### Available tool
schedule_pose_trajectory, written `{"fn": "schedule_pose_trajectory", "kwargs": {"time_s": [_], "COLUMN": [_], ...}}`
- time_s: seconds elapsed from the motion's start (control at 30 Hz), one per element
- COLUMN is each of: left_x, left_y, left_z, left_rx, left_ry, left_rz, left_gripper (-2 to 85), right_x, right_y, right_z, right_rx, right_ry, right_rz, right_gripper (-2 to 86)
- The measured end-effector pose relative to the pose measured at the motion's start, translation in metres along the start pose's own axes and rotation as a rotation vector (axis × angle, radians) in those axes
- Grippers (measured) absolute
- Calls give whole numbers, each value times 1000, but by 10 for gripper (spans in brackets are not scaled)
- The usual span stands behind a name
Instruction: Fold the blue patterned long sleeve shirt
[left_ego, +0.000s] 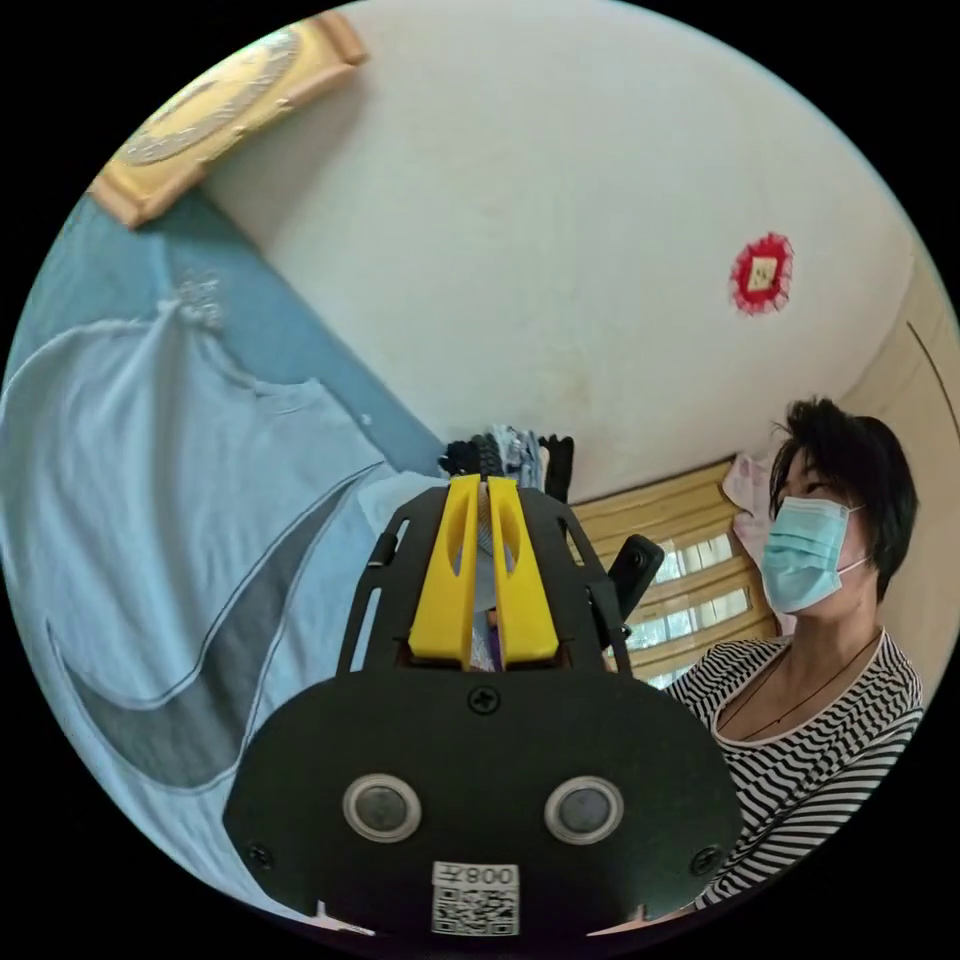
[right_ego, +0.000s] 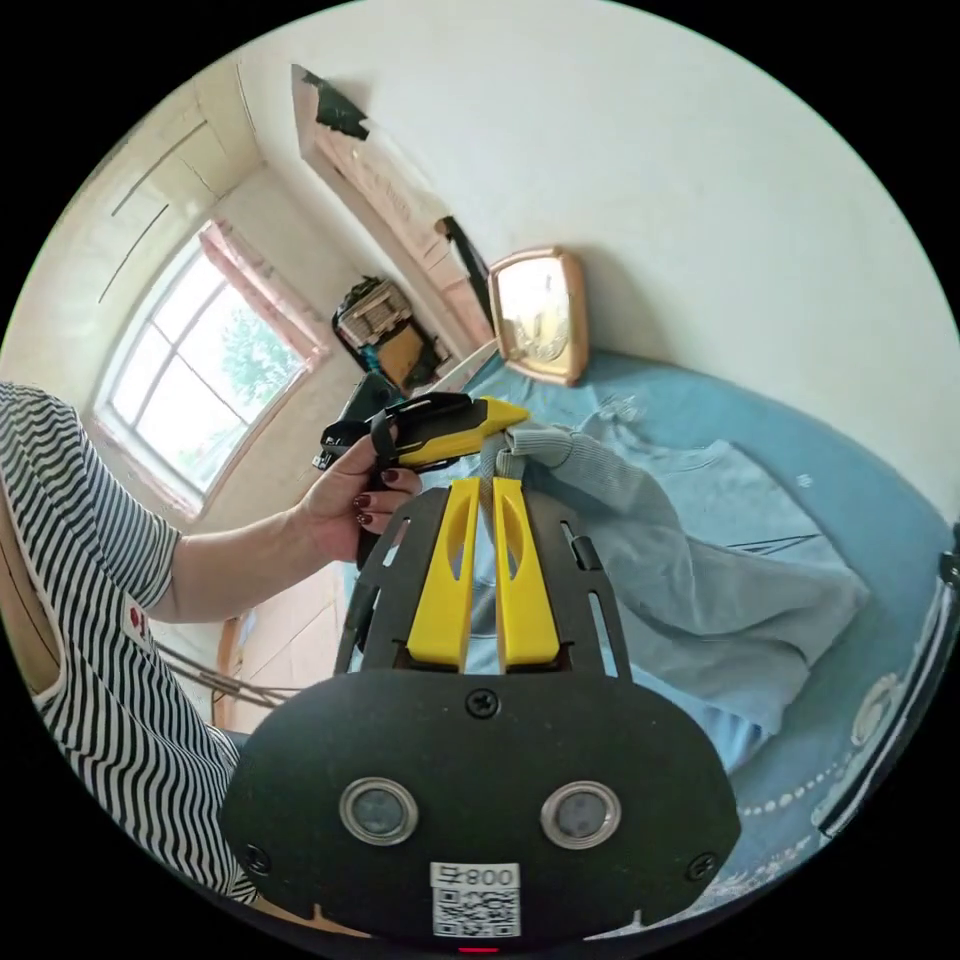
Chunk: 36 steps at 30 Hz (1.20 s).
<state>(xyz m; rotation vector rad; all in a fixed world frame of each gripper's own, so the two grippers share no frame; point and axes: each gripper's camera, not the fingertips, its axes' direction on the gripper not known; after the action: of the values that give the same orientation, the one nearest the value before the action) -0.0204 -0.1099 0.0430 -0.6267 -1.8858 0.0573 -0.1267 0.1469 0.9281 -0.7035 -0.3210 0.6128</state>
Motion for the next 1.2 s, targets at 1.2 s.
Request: {"fn": "schedule_pose_trajectory", "kwargs": {"time_s": [1.2], "left_x": [-150], "left_y": [4], "left_z": [-81], "left_rx": [-87], "left_ry": [-584], "left_rz": [-43], "left_gripper": [22], "right_x": [-72], "right_y": [-101], "right_z": [351], "right_rx": [-488], "right_ry": [103], "right_rz": [-143], "right_gripper": [3]}}
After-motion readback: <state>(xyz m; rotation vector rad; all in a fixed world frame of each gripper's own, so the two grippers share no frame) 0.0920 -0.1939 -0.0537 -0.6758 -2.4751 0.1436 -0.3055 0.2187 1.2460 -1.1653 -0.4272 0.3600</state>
